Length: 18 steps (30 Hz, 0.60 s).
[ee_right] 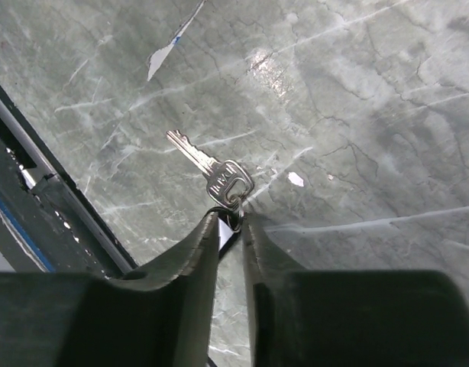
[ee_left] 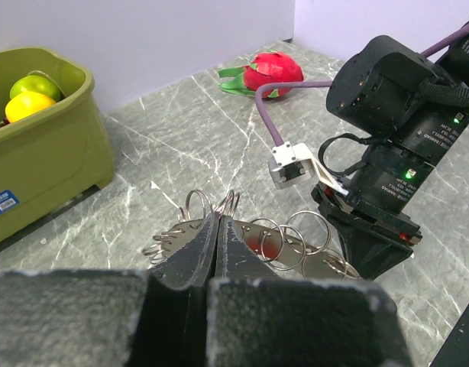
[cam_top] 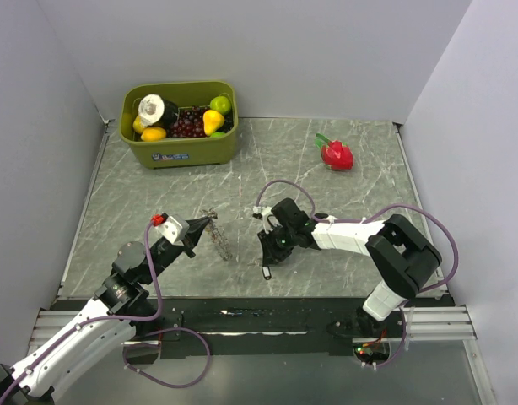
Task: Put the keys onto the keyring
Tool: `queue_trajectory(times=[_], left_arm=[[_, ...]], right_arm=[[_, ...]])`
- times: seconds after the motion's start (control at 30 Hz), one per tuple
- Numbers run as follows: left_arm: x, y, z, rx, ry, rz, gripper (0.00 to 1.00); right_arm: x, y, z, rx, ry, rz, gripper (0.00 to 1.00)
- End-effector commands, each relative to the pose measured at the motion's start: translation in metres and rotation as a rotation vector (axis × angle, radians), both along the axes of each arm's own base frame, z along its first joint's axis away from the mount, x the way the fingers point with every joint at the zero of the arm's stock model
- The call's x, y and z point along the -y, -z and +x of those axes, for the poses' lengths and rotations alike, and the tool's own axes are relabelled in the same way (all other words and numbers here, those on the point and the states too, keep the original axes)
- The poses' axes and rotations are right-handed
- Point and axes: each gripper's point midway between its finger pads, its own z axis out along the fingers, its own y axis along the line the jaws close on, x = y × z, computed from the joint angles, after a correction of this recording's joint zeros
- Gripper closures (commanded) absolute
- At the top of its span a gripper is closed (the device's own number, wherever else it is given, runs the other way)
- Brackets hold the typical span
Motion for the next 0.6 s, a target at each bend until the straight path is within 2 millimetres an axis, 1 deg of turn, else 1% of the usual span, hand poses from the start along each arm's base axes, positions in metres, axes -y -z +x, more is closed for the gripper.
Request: queue_trajectory(times=[0.0, 0.07, 0.13, 0.23, 0.33, 0.37, 0.43, 0.47, 0.53, 0.57], left_arm=[[0.000, -0.040, -0.005, 0.089, 0.017, -0.086, 0.99], [0.000, -0.040, -0.005, 0.091, 0.015, -0.088, 0.99], [0.001, -0.042, -0.006, 0.093, 0.022, -0.088, 0.99], [0.002, -0.042, -0.006, 0.091, 0.026, -0.085, 0.99], [0.004, -0.043, -0.008, 0.094, 0.043, -0.084, 0.99], [0.005, -0.043, -0.009, 0.094, 0.049, -0.085, 0.99], [0.008, -0.042, -0.012, 0.093, 0.074, -0.082, 0.99], [0.012, -0.041, -0.015, 0.093, 0.099, -0.079, 0.99], [0.016, -0.042, -0.017, 0.098, 0.125, -0.077, 0.99], [0.020, -0.041, -0.020, 0.102, 0.158, -0.070, 0.99]], right_arm=[[-0.009, -0.008, 0.005, 0.013, -0.012, 0.028, 0.84], [-0.011, -0.009, 0.004, 0.009, -0.019, 0.035, 0.95], [-0.011, -0.010, 0.004, 0.013, -0.024, 0.038, 0.99], [-0.010, -0.017, 0.009, 0.048, -0.010, 0.041, 1.00], [-0.006, -0.028, 0.015, 0.103, 0.010, 0.042, 1.00], [-0.006, -0.039, 0.018, 0.135, 0.019, 0.057, 1.00], [-0.002, -0.049, 0.021, 0.179, 0.035, 0.061, 1.00], [-0.001, -0.063, 0.023, 0.218, 0.040, 0.086, 1.00], [0.000, -0.079, 0.025, 0.263, 0.040, 0.111, 1.00], [0.001, -0.092, 0.024, 0.290, 0.037, 0.128, 1.00]])
